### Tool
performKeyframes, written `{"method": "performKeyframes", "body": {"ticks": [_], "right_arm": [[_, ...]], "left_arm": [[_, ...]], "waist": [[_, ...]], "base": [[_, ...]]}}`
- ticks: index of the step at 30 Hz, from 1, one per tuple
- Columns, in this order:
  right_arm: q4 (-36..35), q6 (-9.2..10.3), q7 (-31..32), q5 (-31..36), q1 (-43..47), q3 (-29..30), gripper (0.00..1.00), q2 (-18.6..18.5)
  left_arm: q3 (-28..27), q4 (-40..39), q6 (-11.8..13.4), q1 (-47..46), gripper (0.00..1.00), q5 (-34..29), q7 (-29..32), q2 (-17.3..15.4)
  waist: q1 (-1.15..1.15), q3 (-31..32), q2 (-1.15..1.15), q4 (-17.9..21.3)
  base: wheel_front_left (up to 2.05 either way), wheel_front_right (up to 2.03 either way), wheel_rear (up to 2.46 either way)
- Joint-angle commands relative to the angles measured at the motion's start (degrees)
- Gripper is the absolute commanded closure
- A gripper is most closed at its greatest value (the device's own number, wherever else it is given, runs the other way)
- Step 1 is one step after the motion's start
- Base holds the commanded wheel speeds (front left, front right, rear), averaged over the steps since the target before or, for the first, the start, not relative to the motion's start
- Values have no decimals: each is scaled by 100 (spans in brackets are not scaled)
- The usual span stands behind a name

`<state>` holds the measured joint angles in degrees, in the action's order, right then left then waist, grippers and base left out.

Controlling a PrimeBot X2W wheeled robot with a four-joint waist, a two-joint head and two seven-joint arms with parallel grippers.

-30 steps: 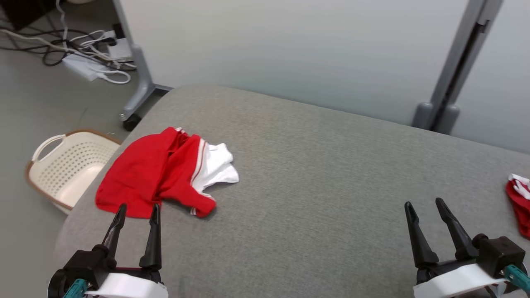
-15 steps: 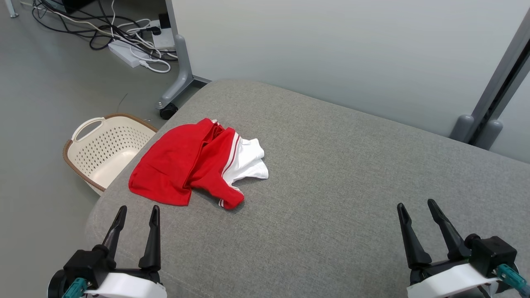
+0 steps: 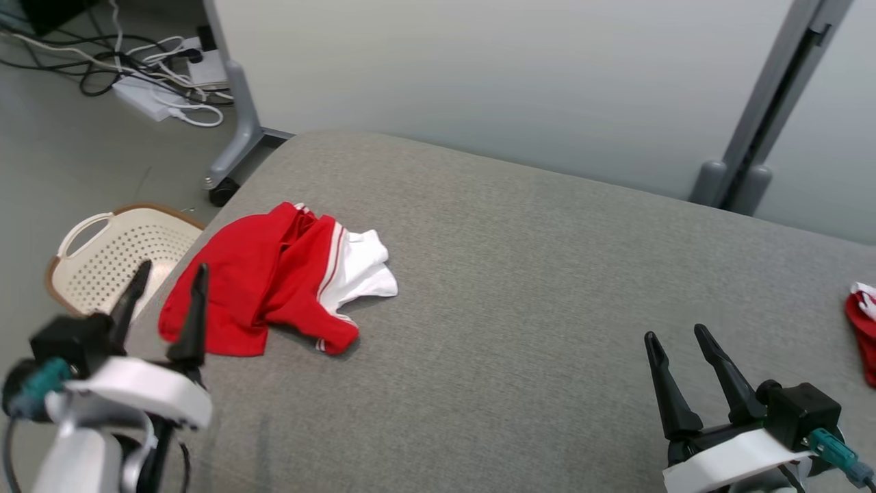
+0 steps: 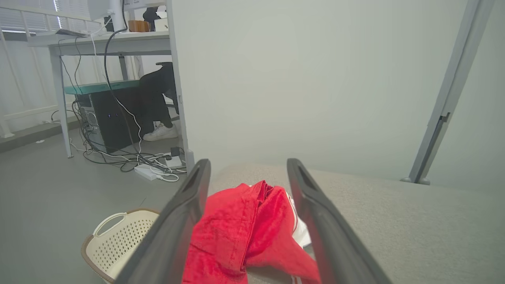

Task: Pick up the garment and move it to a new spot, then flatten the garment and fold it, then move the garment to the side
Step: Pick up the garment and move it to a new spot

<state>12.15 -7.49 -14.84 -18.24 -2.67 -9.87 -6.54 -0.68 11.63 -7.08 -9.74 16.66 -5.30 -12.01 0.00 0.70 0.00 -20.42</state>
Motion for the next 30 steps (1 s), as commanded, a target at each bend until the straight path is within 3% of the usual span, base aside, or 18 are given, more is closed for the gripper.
{"method": "performKeyframes", "body": {"ticks": [1, 7, 16, 26, 30], "right_arm": [[22, -2, -34, -42, -52, -1, 0, -38], [51, -2, -35, -81, -182, -55, 0, -35], [-7, -2, -35, -93, -453, -55, 0, -152], [-127, -2, -35, -130, -735, -60, 0, -274], [-161, -2, -35, -151, -869, -97, 0, -312]], "left_arm": [[-7, -14, -29, -127, 0, 85, 85, -36], [-103, 221, -42, -870, 0, 529, 1030, -625], [-80, 1551, -47, -1844, 0, 1163, 2161, -1367], [341, 2717, -48, -2526, 0, 1862, 3038, -1882], [471, 3032, -43, -2726, 0, 2140, 3278, -1935]], "waist": [[0, -41, 0, 140], [0, -190, 0, 579], [0, -635, 0, 1218], [0, -1303, 0, 1736], [0, -1549, 0, 1877]], "base": [[0, 0, 0], [0, 0, 0], [0, 0, 0], [0, 0, 0], [0, 0, 0]]}}
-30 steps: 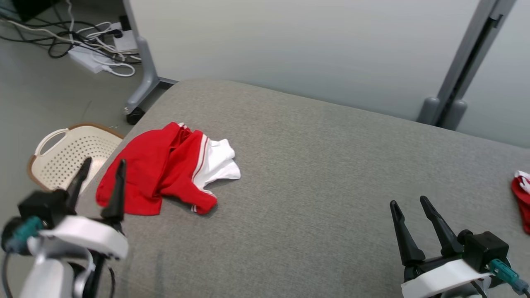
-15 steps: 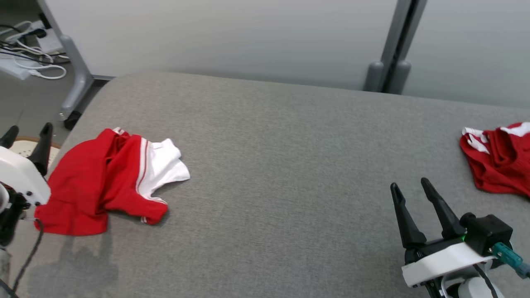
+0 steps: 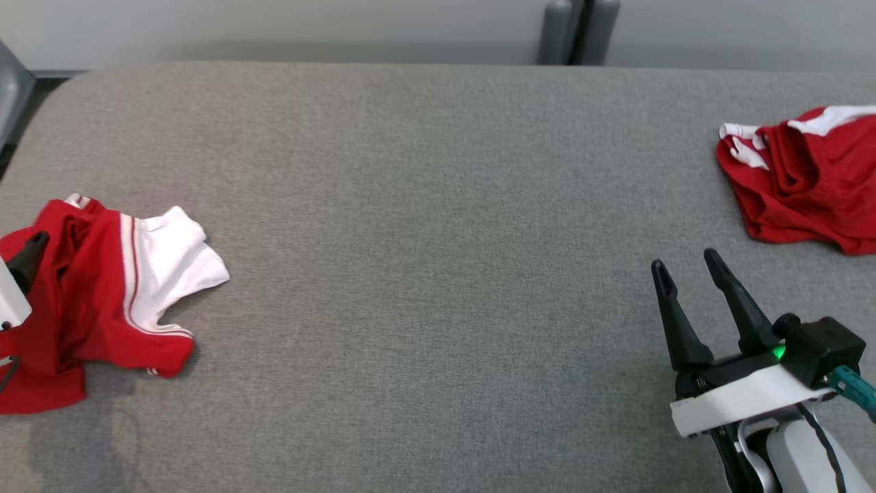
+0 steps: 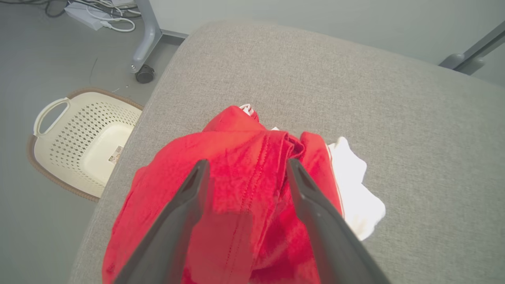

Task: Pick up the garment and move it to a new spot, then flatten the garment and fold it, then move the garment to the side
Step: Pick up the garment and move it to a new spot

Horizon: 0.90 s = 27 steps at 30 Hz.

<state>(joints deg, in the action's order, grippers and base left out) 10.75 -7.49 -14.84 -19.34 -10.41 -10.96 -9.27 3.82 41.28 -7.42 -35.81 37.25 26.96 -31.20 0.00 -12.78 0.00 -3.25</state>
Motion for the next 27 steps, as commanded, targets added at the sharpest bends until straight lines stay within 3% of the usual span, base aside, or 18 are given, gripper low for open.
{"method": "performKeyframes", "body": {"ticks": [1, 10, 19, 20, 22, 23, 27], "right_arm": [[-32, -2, -35, -37, -137, 18, 0, -46], [-53, -2, -35, -18, -322, 50, 0, -2], [-50, -2, -35, -17, -387, 60, 0, -7], [-51, -2, -35, -13, -394, 66, 0, -11], [-46, -2, -35, 1, -398, 73, 0, -9], [-37, -2, -35, 6, -397, 79, 0, -7], [-8, -2, -35, 15, -386, 81, 0, 10]], "left_arm": [[33, 147, -9, -188, 0, 129, 106, -60], [250, 872, -10, -496, 0, 280, 622, -156], [340, 1421, 28, -694, 0, 259, 676, -207], [352, 1456, 23, -715, 7, 262, 674, -211], [384, 1530, 10, -755, 64, 278, 640, -215], [406, 1550, 8, -787, 98, 279, 620, -195], [481, 1560, -5, -850, 100, 316, 505, -217]], "waist": [[0, -261, 0, 194], [0, -506, 0, 392], [0, -584, 0, 472], [0, -588, 0, 471], [0, -592, 0, 466], [0, -585, 0, 461], [0, -547, 0, 437]], "base": [[0, 0, 0], [0, 0, 0], [0, 0, 0], [0, 0, 0], [0, 0, 0], [0, 0, 0], [0, 0, 0]]}}
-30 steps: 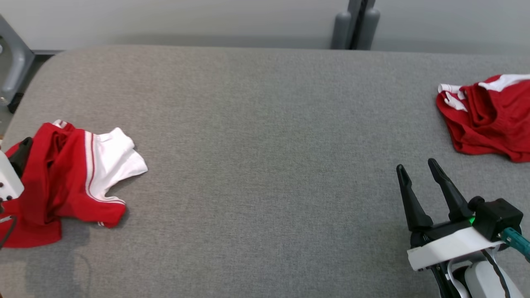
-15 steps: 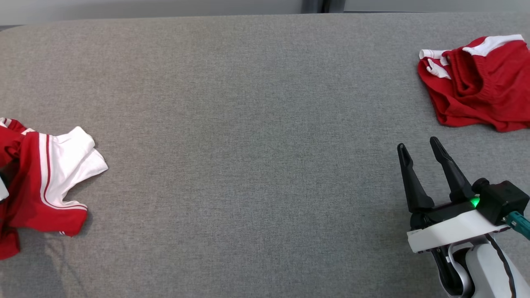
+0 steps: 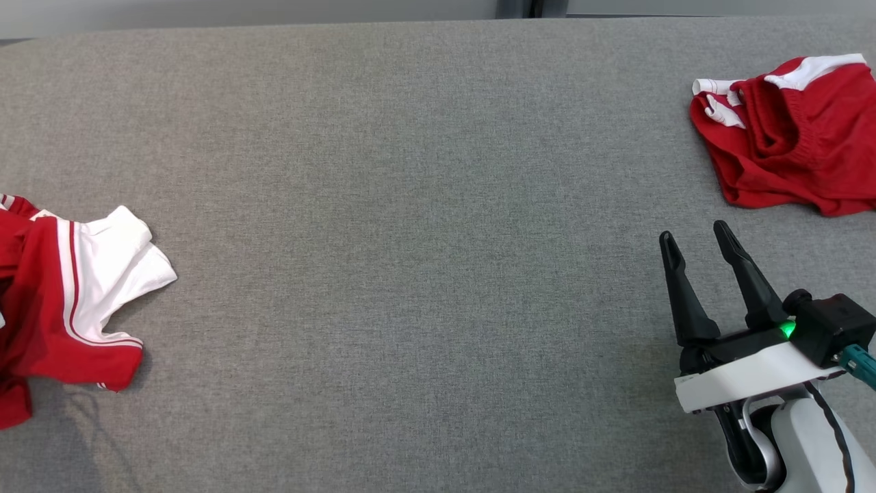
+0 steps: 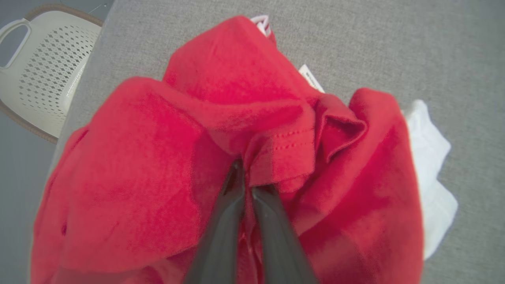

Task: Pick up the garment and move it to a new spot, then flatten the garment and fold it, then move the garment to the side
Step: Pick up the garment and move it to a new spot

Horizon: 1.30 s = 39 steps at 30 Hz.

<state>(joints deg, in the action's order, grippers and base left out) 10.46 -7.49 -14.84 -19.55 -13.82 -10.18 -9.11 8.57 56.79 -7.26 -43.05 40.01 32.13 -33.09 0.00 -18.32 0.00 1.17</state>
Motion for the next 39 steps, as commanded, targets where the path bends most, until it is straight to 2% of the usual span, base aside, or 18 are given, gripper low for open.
{"method": "performKeyframes", "body": {"ticks": [1, 13, 18, 26, 33, 39], "right_arm": [[27, -2, -35, 35, -43, -1, 0, -3], [91, -2, -35, 9, 10, -29, 0, 43], [140, -2, -35, -15, 99, -54, 0, 116], [266, -2, -35, -70, 269, -86, 0, 256], [307, -2, -35, -65, 418, -44, 0, 345], [339, -2, -35, -73, 517, 3, 0, 369]], "left_arm": [[26, 24, -25, -128, 100, 47, -42, -41], [460, -61, -25, -236, 100, 32, -267, -240], [792, -337, -25, -347, 100, 75, -261, -348], [1474, -1204, -25, -555, 100, 181, -45, -415], [2003, -2141, -26, -721, 100, 375, 281, -435], [2298, -2919, -26, -918, 100, 391, 353, -169]], "waist": [[0, 18, 0, -9], [0, 242, 0, -49], [0, 468, 0, -24], [0, 987, 0, 158], [0, 1398, 0, 521], [0, 1558, 0, 883]], "base": [[0, 0, 0], [0, 0, 0], [0, 0, 0], [0, 0, 0], [0, 0, 0], [0, 0, 0]]}}
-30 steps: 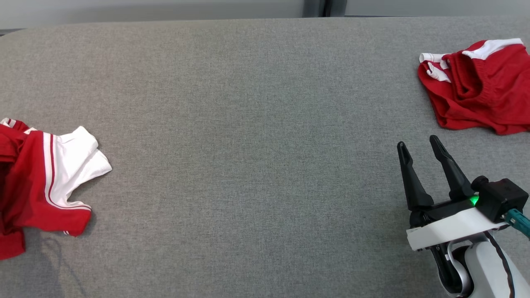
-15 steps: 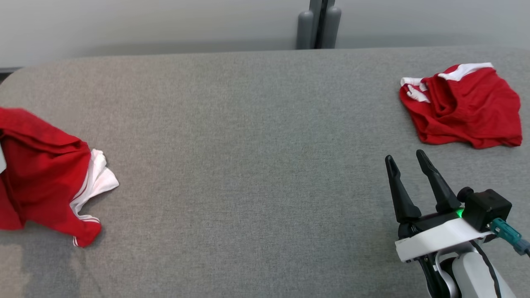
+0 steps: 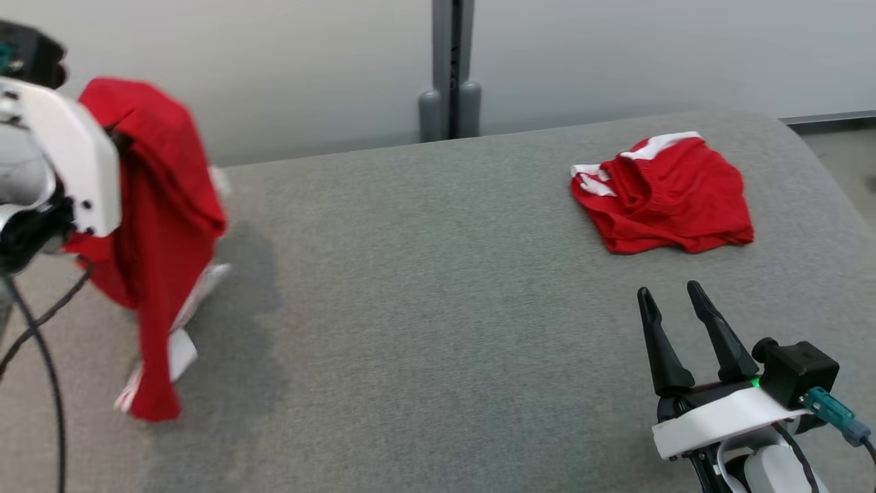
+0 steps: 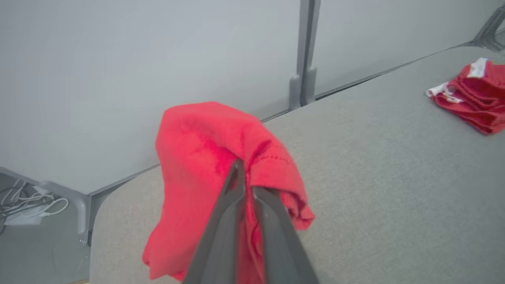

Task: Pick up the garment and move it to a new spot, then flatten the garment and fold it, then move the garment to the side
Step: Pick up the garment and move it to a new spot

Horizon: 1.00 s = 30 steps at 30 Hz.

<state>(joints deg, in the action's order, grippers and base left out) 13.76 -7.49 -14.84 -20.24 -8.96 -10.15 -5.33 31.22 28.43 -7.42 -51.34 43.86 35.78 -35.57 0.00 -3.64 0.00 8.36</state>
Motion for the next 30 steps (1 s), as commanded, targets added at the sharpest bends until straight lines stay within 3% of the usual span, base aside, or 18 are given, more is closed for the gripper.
{"method": "performKeyframes", "body": {"ticks": [1, 10, 16, 30], "right_arm": [[14, -2, -35, -5, 31, -6, 0, -6], [-30, -2, -35, -26, 23, 205, 0, 22], [-43, -2, -35, -15, 31, 301, 0, -15], [-39, -2, -35, 12, -48, 336, 0, -66]], "left_arm": [[71, -187, -10, -85, 100, 38, 19, 167], [377, -1182, 58, -254, 100, -51, 66, 670], [418, -1660, 158, -47, 100, -48, -165, 857], [-20, -1267, 423, 1263, 100, 295, -829, 285]], "waist": [[0, 98, 0, 233], [0, 7, 0, 810], [0, -107, 0, 960], [0, -277, 0, 743]], "base": [[0, 0, 0], [0, 0, 0], [0, 0, 0], [0, 0, 0]]}}
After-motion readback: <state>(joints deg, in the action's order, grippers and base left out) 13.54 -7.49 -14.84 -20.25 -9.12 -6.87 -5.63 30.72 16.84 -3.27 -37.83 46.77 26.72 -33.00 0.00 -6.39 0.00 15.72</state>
